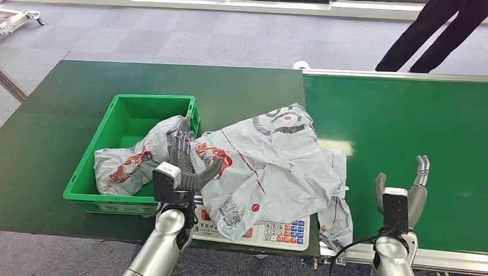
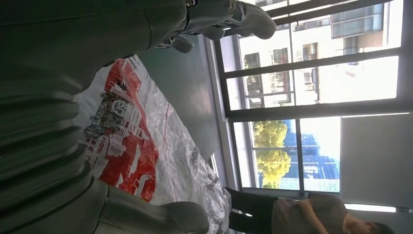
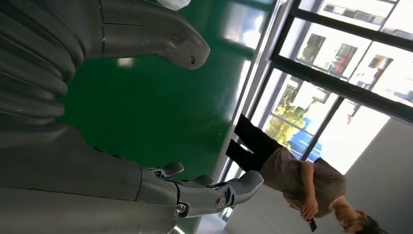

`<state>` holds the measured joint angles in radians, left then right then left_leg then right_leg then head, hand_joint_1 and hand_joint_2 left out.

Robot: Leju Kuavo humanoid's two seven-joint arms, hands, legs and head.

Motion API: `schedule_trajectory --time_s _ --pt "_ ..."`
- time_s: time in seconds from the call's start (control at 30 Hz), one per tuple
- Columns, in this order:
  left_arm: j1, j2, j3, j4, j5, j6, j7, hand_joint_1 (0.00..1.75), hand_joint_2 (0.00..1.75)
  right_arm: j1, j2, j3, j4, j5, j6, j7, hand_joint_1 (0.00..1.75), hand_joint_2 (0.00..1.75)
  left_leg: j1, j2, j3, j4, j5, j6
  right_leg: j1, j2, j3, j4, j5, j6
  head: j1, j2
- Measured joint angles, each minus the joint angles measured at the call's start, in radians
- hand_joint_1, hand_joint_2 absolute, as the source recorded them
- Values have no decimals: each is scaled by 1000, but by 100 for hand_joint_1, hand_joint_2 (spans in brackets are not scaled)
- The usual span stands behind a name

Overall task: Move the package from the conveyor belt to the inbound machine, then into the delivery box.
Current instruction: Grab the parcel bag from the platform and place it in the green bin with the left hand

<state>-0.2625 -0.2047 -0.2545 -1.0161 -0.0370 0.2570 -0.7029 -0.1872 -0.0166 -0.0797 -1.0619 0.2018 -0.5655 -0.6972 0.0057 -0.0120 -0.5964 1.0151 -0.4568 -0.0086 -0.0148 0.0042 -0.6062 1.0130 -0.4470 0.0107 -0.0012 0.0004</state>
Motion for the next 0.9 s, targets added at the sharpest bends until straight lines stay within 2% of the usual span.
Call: schedule_trajectory --time_s 0.17,0.6,0.67,0.8,0.9 --pt "2 7 -16 -64 -20 156 0 0 175 -14 11 -9 53 -5 -9 -1 0 175 0 0 0 0 0 0 0 0 0 0 0 0 0 0" --pt "20 9 -19 -207 0 154 0 0 175 -28 17 -9 97 -20 -14 -3 0 175 0 0 0 0 0 0 0 0 0 0 0 0 0 0" --pt "27 10 -24 -253 -17 176 0 0 175 -29 17 -9 102 -24 -20 -4 0 175 0 0 0 0 0 0 0 0 0 0 0 0 0 0" --pt "10 35 -111 -356 -132 281 0 0 175 -34 17 -9 111 -42 -21 -4 0 175 0 -2 0 0 0 0 0 -1 0 0 0 0 0 0" --pt "-20 46 -197 -342 -259 238 5 0 175 -39 18 -9 114 -46 -20 -4 0 175 0 -3 0 0 0 0 0 -2 1 0 0 1 0 0"
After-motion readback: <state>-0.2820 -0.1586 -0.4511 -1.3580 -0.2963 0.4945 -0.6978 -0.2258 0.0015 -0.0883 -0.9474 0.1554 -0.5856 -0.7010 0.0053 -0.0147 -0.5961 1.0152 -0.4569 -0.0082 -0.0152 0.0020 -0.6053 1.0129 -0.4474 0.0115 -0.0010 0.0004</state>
